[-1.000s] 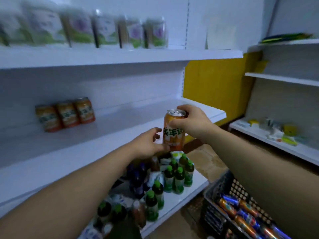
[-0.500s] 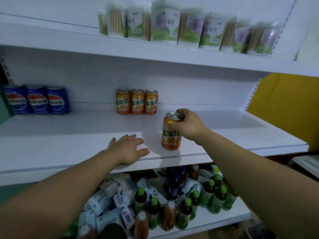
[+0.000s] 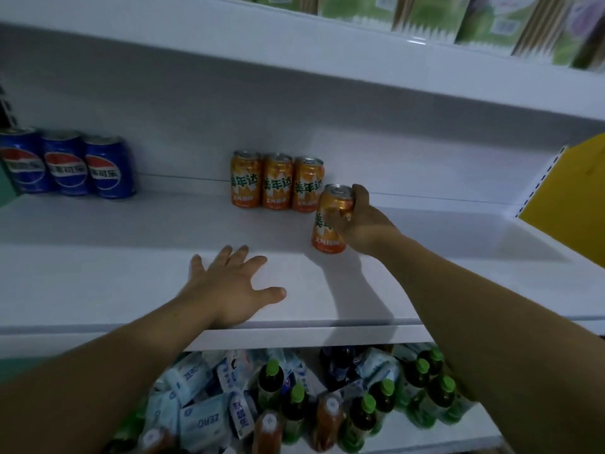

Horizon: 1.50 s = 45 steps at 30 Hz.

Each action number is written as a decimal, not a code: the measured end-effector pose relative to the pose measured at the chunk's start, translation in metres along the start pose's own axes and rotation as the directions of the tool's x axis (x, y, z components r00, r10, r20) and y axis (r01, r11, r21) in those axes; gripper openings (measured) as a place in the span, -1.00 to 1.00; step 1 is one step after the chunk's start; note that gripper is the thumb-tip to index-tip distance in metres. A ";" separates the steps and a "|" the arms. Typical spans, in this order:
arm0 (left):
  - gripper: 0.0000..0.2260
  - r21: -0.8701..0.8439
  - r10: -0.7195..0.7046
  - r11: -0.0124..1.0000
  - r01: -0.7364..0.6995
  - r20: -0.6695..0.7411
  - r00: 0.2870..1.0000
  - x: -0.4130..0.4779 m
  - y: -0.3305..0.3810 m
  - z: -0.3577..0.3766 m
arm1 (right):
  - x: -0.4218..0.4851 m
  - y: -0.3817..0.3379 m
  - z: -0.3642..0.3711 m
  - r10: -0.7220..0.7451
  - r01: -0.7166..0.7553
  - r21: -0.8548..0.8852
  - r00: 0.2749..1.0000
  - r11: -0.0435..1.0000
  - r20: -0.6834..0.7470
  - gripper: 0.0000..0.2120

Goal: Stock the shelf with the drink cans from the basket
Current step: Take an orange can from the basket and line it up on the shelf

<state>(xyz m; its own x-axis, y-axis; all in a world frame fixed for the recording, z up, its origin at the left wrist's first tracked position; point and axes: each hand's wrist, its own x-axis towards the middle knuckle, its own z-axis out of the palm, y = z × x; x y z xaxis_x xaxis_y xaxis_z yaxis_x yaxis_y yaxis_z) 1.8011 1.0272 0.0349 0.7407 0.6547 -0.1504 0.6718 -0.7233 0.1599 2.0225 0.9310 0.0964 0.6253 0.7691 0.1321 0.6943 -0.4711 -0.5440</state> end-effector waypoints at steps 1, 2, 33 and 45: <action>-0.23 -0.003 0.001 1.000 -0.002 -0.006 1.000 0.000 0.000 0.000 | 0.006 0.002 -0.001 0.002 -0.002 -0.004 1.000 1.000 0.015 -0.33; -0.23 -0.008 0.002 1.000 -0.002 -0.012 1.000 0.001 0.000 0.000 | 0.013 0.003 -0.001 -0.001 0.000 0.002 1.000 1.000 0.025 -0.35; -0.33 -0.001 -0.055 0.998 0.055 0.006 0.998 0.000 0.005 -0.001 | 0.126 0.021 0.039 0.187 -0.130 0.245 0.956 0.961 -0.226 -0.58; -0.30 0.000 -0.061 0.998 0.061 0.118 0.991 0.008 0.004 -0.014 | 0.040 0.021 -0.017 0.078 -0.058 -0.231 0.994 0.971 0.078 -0.37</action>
<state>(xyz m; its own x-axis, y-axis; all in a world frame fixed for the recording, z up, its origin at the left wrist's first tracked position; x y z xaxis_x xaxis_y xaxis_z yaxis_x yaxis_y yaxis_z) 1.8098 1.0324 0.0476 0.6929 0.6672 -0.2735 0.7158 -0.6819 0.1501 2.0684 0.9442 0.1046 0.6477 0.7615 0.0246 0.7205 -0.6017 -0.3447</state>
